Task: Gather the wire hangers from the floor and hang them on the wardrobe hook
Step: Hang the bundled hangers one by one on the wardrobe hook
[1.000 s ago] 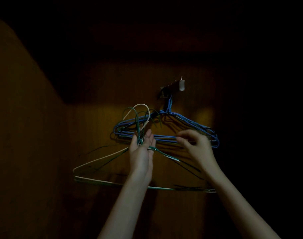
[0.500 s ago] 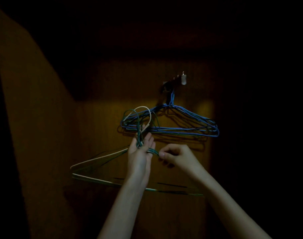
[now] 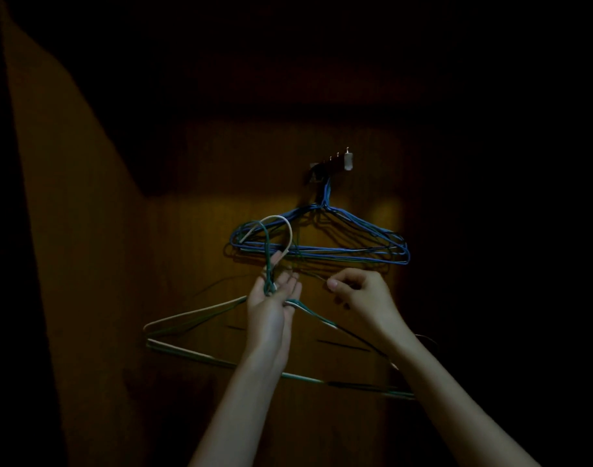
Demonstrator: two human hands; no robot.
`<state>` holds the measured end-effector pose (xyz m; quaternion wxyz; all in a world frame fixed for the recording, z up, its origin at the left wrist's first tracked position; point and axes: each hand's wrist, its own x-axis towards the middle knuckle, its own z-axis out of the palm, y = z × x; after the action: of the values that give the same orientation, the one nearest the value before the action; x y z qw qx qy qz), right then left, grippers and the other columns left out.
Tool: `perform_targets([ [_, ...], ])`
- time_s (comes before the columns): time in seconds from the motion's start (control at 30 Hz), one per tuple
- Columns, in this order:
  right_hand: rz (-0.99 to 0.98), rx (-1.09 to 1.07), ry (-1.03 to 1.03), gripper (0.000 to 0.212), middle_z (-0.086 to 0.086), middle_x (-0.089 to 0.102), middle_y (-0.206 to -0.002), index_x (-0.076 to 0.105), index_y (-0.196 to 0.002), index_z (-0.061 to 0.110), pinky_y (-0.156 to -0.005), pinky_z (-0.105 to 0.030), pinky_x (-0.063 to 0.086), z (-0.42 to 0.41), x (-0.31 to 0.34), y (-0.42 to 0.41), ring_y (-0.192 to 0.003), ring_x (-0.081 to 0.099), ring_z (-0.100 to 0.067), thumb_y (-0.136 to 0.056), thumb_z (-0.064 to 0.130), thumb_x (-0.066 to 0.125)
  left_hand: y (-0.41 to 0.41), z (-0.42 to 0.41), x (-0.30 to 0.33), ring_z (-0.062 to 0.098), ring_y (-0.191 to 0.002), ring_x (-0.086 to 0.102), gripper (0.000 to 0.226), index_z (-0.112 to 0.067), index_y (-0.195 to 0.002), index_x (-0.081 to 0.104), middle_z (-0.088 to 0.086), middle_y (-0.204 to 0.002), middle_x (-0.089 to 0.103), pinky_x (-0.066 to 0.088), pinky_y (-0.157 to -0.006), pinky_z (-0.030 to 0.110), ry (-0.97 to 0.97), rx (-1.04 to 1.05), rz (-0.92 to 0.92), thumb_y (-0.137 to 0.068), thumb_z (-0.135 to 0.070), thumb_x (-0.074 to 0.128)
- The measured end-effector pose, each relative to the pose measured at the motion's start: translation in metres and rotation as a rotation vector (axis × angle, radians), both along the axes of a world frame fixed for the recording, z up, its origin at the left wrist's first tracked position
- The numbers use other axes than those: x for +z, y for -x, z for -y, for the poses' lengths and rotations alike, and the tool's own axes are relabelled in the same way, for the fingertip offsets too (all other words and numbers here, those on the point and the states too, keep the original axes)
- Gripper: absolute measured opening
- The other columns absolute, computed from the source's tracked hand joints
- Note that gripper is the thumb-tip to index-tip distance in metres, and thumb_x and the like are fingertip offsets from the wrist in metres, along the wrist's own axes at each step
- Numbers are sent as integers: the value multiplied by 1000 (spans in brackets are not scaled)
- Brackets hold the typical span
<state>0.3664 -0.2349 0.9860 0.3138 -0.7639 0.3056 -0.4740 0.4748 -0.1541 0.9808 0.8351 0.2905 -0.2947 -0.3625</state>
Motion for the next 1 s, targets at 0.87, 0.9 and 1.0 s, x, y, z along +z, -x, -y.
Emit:
perform_targets([
  [0.87,97,223,-287,18,-3,65,-89,63,-109,11,-64,-21,46,12,-8,9,-76,59,-8,-94,11,52,23,-35,-8,28,-127,46,43,-20,-118,55,20,-137,46,37,-107,36,-60,-91,104,-96,9,33],
  [0.9,79,223,-287,20,-2,66,-92,62,-110,11,-65,-21,47,12,-10,9,-78,59,-8,-94,10,51,23,-36,-9,28,-127,46,43,-19,-119,55,20,-137,46,38,-107,36,-61,-94,103,-96,9,33],
  [1.0,-14,185,-231,21,-1,66,-97,60,-111,13,-69,-21,48,12,-15,8,-86,60,-8,-96,8,47,24,-39,-10,28,-127,46,42,-19,-118,56,20,-137,46,37,-107,37,-70,-98,94,-96,9,33],
])
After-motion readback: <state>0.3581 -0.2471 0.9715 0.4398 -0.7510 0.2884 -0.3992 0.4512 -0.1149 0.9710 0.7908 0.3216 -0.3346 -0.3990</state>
